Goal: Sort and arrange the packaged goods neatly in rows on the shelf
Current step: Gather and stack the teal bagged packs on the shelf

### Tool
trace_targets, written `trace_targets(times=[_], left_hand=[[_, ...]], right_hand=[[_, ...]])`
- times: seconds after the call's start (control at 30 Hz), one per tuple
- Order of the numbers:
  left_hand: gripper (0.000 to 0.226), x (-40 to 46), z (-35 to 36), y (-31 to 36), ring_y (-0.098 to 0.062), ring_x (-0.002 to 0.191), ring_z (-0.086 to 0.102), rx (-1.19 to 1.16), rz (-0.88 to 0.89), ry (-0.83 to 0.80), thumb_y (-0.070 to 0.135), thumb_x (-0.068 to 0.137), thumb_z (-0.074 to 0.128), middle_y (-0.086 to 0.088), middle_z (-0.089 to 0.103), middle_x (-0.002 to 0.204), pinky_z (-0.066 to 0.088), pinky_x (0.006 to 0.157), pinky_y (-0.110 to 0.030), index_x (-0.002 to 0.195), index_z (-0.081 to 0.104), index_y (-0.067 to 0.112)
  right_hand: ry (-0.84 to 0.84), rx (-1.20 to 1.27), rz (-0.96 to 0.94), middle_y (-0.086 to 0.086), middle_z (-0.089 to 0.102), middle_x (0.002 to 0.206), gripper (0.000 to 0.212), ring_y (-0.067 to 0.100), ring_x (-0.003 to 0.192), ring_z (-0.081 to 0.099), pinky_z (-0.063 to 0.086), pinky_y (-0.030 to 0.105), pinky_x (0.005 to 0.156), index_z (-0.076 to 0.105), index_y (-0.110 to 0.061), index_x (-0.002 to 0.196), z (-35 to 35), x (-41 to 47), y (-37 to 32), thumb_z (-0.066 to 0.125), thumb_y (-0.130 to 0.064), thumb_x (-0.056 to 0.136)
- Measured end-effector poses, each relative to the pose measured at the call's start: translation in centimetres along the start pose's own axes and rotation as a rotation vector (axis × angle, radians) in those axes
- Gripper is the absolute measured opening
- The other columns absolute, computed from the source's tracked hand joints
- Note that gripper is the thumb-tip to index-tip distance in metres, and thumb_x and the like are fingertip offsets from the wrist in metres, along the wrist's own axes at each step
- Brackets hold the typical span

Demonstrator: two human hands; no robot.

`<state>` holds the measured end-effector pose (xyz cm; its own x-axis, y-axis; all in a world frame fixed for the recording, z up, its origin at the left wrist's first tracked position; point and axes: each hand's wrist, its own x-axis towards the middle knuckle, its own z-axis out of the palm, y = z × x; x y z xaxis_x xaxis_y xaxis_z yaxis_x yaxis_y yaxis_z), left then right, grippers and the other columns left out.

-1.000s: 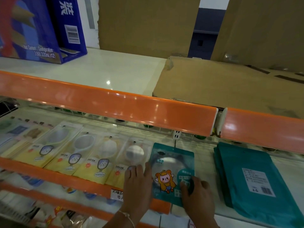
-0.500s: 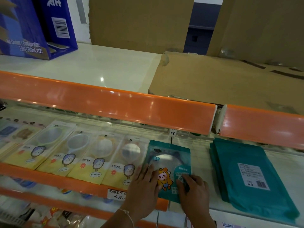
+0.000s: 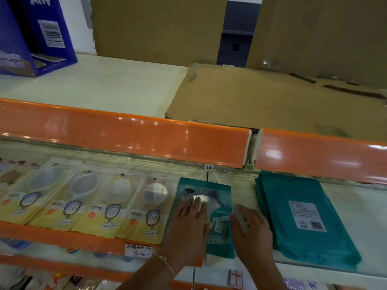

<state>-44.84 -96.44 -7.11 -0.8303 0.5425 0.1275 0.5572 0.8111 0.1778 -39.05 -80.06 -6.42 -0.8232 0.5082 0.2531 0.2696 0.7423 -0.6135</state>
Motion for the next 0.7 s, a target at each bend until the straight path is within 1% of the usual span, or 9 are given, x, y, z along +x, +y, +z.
trace_targets(times=[0.07, 0.13, 0.17, 0.23, 0.27, 0.33, 0.47, 0.57, 0.7], left_hand=[[0.067, 1.4, -0.8, 2.0, -0.025, 0.134, 0.044, -0.034, 0.059, 0.039, 0.049, 0.1, 0.008, -0.009, 0.051, 0.141, 0.023, 0.117, -0.04, 0.136, 0.051, 0.012], [0.065, 2.7, -1.4, 4.3, -0.025, 0.138, 0.038, -0.081, 0.121, 0.036, 0.049, 0.098, 0.015, -0.009, 0.045, 0.146, 0.016, 0.118, -0.037, 0.141, 0.045, 0.011], [0.067, 3.2, -1.5, 5.5, -0.025, 0.141, 0.033, -0.106, 0.162, 0.044, 0.052, 0.098, 0.014, -0.009, 0.041, 0.149, 0.008, 0.118, -0.035, 0.144, 0.04, 0.011], [0.08, 3.9, -1.6, 7.8, -0.024, 0.145, 0.024, -0.171, 0.225, 0.024, 0.06, 0.094, 0.0, -0.009, 0.032, 0.154, -0.003, 0.117, -0.032, 0.147, 0.034, 0.011], [0.089, 4.1, -1.5, 9.0, -0.024, 0.146, 0.021, -0.204, 0.255, 0.007, 0.062, 0.088, -0.008, -0.009, 0.029, 0.156, -0.006, 0.116, -0.031, 0.148, 0.032, 0.01], [0.097, 4.5, -1.2, 11.3, -0.023, 0.147, 0.015, -0.249, 0.285, -0.048, 0.064, 0.08, -0.013, -0.009, 0.022, 0.158, -0.005, 0.118, -0.031, 0.15, 0.027, 0.011], [0.1, 4.9, -0.2, 15.0, -0.021, 0.148, -0.001, -0.26, 0.306, -0.207, 0.07, 0.072, -0.011, -0.004, 0.003, 0.162, -0.003, 0.12, -0.034, 0.153, 0.017, 0.018], [0.092, 5.0, 0.8, 17.2, -0.025, 0.148, -0.008, -0.248, 0.295, -0.279, 0.073, 0.078, -0.001, -0.004, -0.004, 0.162, -0.001, 0.121, -0.038, 0.153, 0.016, 0.021], [0.095, 4.9, 1.9, 19.1, -0.031, 0.147, -0.014, -0.189, 0.251, -0.261, 0.075, 0.077, 0.0, -0.005, -0.002, 0.162, 0.0, 0.12, -0.042, 0.152, 0.017, 0.021]], right_hand=[[0.074, 0.069, -0.007, 0.002, 0.067, 0.094, 0.024, 0.014, 0.078, 0.061, 0.044, 0.019, 0.074, 0.073, -0.013, 0.107, -2.5, 0.8, 0.2, 0.07, -0.025, 0.086], [0.149, 0.046, -0.04, -0.006, 0.061, 0.07, 0.006, 0.006, 0.059, 0.053, 0.037, 0.009, 0.058, 0.074, -0.015, 0.081, -5.1, 1.6, 1.2, 0.073, -0.02, 0.084], [0.184, 0.025, -0.025, -0.007, 0.057, 0.062, 0.019, 0.006, 0.054, 0.051, 0.033, 0.007, 0.053, 0.07, -0.015, 0.067, -6.2, 2.1, 2.1, 0.072, -0.02, 0.085], [0.229, 0.013, 0.038, -0.004, 0.061, 0.059, 0.034, 0.013, 0.053, 0.056, 0.035, 0.014, 0.05, 0.064, -0.016, 0.057, -8.3, 2.7, 4.2, 0.067, -0.026, 0.089], [0.228, 0.007, 0.084, 0.001, 0.066, 0.065, 0.031, 0.017, 0.057, 0.058, 0.037, 0.017, 0.053, 0.067, -0.016, 0.061, -9.3, 2.9, 5.3, 0.066, -0.027, 0.09], [0.242, -0.043, 0.189, 0.01, 0.072, 0.083, 0.015, 0.024, 0.068, 0.062, 0.045, 0.024, 0.063, 0.075, -0.013, 0.084, -10.8, 3.0, 7.8, 0.068, -0.026, 0.088], [0.17, -0.27, 0.374, 0.02, 0.067, 0.104, 0.045, 0.04, 0.092, 0.061, 0.052, 0.045, 0.085, 0.064, -0.012, 0.12, -12.8, 3.0, 12.5, 0.067, -0.04, 0.085], [0.14, -0.167, 0.39, 0.017, 0.066, 0.1, 0.038, 0.037, 0.09, 0.061, 0.053, 0.044, 0.08, 0.063, -0.011, 0.119, -14.0, 2.9, 14.2, 0.063, -0.033, 0.088], [0.101, -0.079, 0.321, 0.007, 0.07, 0.096, 0.021, 0.024, 0.083, 0.063, 0.052, 0.035, 0.075, 0.067, -0.012, 0.11, -14.8, 3.0, 15.4, 0.057, -0.021, 0.093]])
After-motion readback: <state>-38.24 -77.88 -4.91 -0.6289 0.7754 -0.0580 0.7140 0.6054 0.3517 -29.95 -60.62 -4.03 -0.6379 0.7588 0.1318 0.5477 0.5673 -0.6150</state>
